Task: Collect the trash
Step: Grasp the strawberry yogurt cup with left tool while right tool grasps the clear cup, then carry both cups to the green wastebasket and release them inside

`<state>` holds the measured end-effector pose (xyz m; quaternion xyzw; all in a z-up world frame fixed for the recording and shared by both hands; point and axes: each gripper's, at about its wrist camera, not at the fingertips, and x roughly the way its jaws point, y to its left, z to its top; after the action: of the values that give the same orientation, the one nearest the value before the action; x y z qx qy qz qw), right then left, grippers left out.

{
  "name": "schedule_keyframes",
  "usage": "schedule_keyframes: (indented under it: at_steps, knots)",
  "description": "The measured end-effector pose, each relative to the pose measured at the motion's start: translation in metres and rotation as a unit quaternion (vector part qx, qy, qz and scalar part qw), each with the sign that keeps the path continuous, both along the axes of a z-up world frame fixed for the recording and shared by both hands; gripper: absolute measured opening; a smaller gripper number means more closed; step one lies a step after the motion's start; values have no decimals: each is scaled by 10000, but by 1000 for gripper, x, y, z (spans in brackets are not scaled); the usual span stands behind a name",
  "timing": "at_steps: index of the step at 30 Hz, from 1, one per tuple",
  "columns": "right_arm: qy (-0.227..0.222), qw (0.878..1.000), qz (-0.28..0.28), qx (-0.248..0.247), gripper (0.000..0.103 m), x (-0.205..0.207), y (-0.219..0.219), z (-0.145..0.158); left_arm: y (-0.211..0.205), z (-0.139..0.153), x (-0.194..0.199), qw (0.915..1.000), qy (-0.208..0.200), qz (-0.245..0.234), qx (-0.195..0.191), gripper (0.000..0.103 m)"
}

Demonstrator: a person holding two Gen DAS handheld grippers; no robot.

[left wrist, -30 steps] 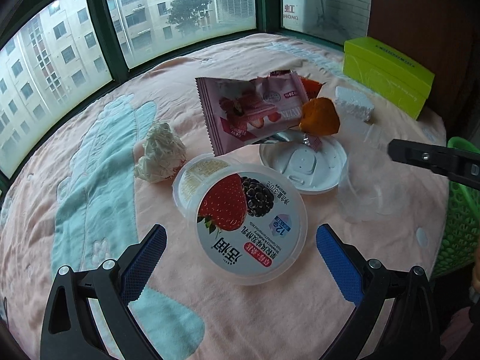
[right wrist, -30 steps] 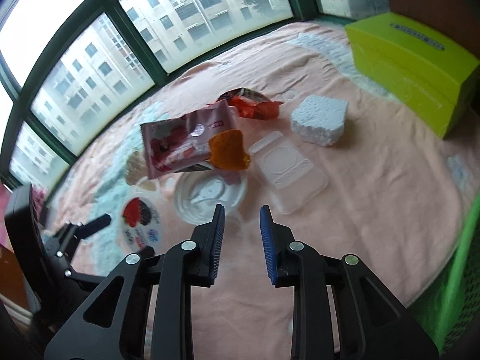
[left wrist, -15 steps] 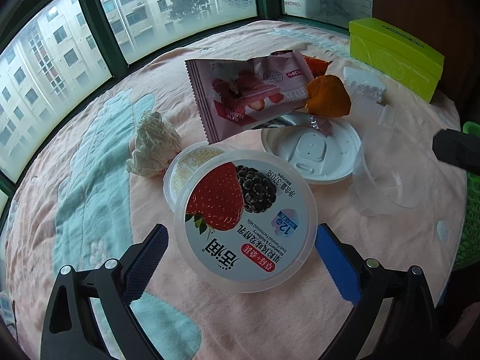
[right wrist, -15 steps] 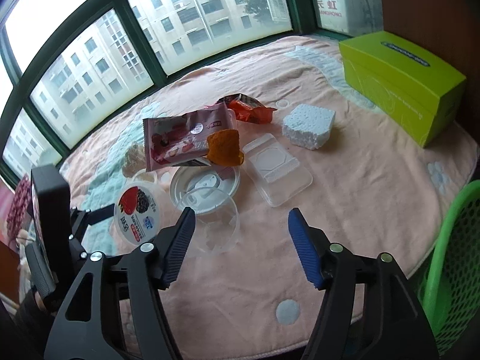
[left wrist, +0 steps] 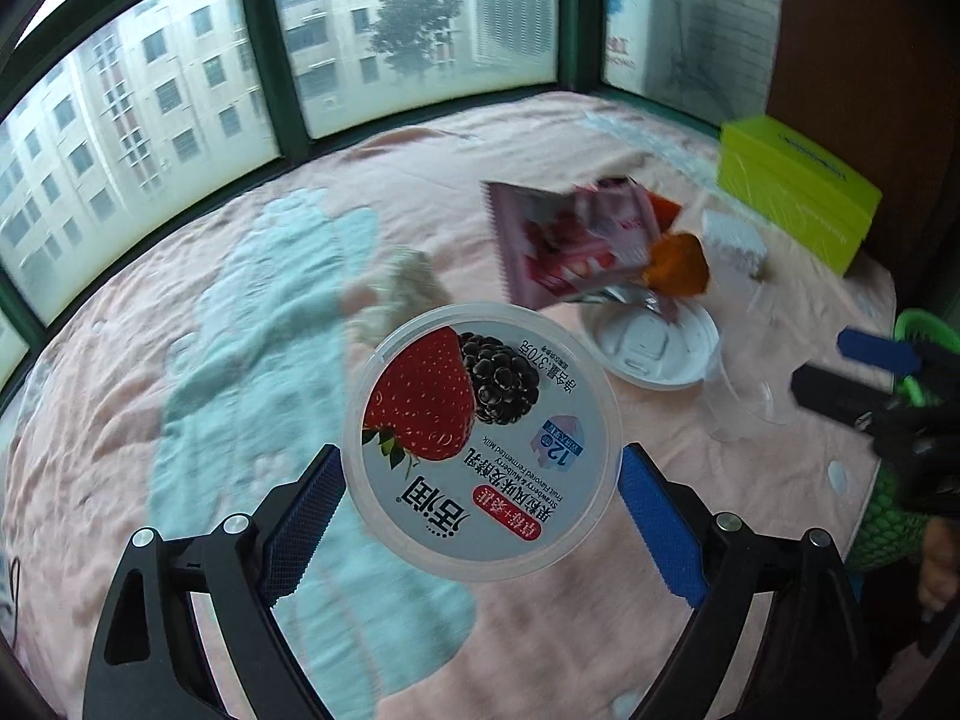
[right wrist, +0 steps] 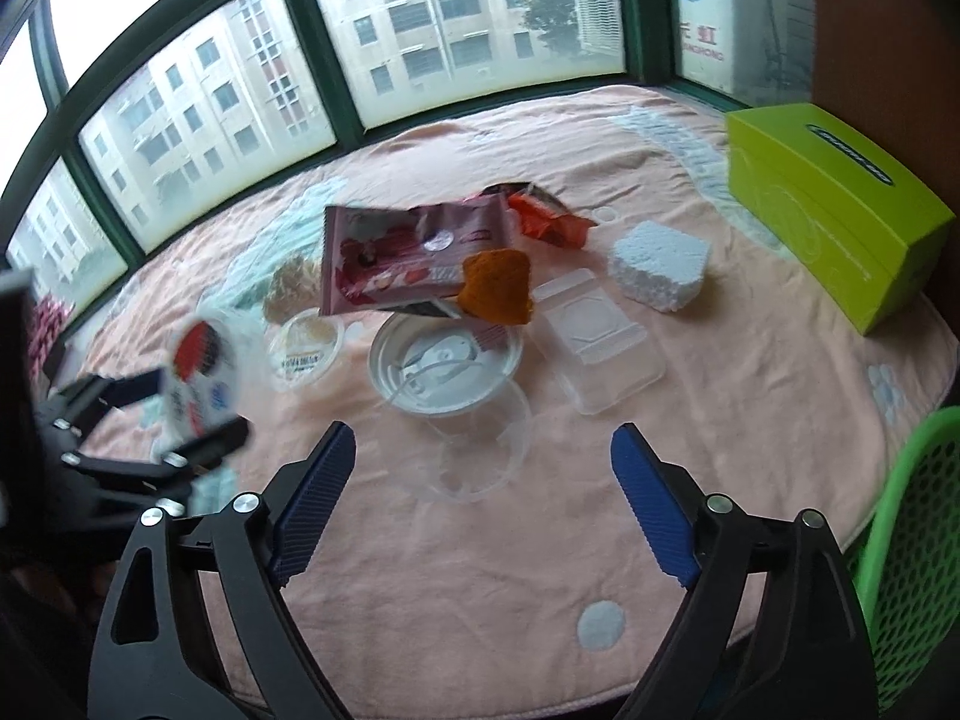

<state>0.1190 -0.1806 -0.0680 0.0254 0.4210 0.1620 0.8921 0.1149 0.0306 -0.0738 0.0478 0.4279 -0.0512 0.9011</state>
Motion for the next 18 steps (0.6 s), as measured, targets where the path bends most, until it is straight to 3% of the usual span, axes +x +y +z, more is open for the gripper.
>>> schedule_keyframes:
  at_steps: [9, 14, 18]
  knots:
    - [151, 9988, 52, -462, 89, 20, 25, -21, 31, 18, -11, 9986, -112, 325, -392, 88]
    - [343, 9990, 15, -294, 65, 22, 20, -25, 27, 17, -11, 9986, -58, 283, -442, 88]
    - [282, 9995, -53, -162, 63, 11, 9, -15, 17, 22, -12, 9987, -111, 128, -474, 88]
